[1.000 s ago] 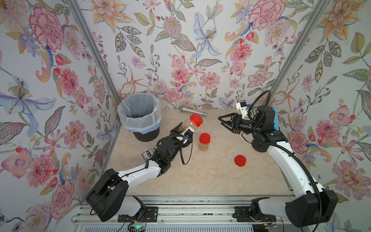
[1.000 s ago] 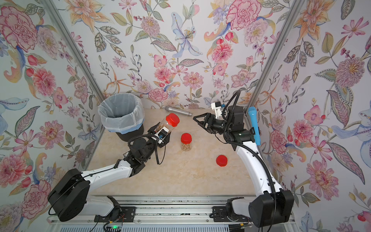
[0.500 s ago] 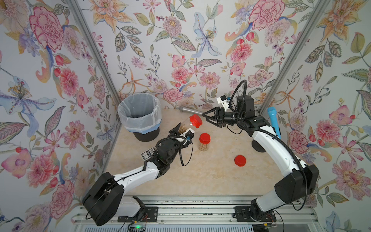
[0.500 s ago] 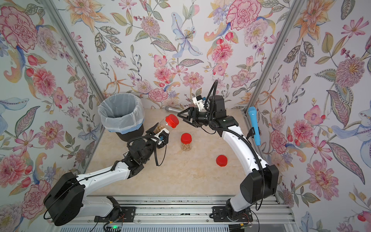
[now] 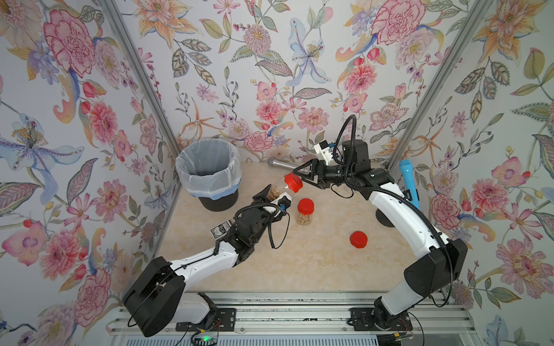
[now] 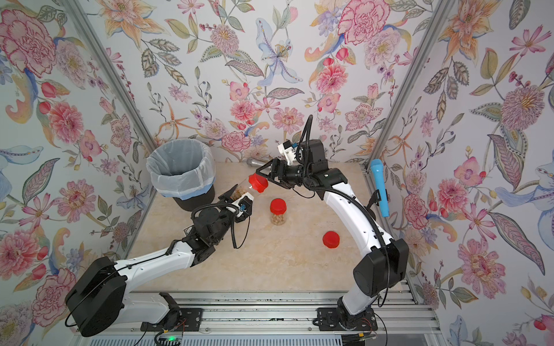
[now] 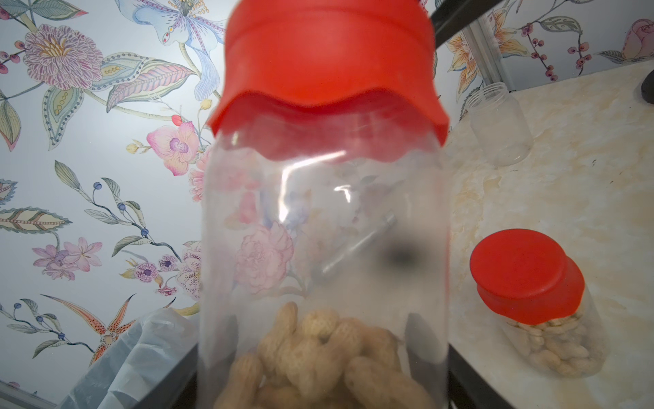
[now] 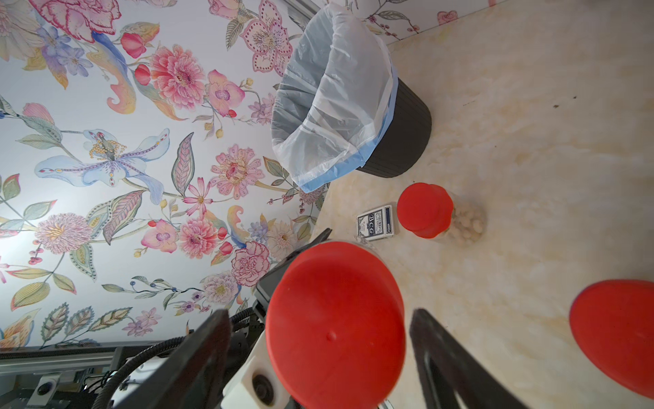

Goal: Empty moldy peanuts from jars
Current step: Unscrew the lid from the jar.

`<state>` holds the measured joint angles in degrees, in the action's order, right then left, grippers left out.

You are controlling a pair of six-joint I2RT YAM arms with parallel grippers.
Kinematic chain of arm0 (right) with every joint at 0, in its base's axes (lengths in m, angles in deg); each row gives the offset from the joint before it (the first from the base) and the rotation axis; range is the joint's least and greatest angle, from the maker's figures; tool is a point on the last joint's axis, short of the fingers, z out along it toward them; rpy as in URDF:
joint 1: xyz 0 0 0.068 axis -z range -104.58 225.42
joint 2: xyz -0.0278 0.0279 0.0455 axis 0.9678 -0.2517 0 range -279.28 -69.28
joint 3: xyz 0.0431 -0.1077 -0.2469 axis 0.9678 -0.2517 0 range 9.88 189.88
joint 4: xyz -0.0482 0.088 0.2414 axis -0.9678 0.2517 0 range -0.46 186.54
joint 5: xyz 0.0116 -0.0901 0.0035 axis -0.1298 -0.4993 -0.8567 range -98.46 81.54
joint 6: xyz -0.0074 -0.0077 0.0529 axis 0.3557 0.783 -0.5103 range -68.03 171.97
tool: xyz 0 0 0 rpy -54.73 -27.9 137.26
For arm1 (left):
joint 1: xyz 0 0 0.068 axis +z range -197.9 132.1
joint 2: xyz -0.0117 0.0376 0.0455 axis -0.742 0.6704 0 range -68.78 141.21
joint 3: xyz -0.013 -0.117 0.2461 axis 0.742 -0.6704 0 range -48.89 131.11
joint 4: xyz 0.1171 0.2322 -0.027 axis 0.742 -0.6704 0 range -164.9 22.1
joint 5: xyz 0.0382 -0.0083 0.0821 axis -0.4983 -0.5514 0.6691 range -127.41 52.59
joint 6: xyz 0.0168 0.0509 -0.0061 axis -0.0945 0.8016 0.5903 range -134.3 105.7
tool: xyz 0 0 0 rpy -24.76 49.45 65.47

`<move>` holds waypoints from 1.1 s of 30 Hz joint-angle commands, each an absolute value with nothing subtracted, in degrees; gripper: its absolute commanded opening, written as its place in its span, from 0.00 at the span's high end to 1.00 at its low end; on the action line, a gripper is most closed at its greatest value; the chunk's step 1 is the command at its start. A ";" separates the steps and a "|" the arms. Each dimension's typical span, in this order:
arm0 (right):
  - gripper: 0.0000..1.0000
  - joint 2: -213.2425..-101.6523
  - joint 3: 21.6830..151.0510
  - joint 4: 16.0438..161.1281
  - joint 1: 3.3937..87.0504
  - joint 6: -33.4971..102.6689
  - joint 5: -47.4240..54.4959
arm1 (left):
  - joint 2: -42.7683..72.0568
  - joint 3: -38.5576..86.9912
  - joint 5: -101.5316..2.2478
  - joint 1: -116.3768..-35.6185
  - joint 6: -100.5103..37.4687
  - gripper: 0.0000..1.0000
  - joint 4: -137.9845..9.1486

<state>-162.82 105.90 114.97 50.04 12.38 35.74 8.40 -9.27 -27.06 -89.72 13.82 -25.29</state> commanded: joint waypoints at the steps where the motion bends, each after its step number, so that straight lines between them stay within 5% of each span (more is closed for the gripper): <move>1: 0.17 -163.49 107.95 117.46 49.30 15.18 34.07 | 8.42 -8.55 -26.77 -90.29 14.68 0.54 -23.60; 33: 0.20 -166.36 109.02 119.33 46.93 19.19 31.97 | 9.79 -7.75 -27.47 -90.44 14.43 0.54 -23.69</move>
<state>-165.51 106.95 118.92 47.39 17.97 32.42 9.60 -9.25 -27.11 -89.87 13.82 -25.29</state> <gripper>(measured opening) 0.800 0.762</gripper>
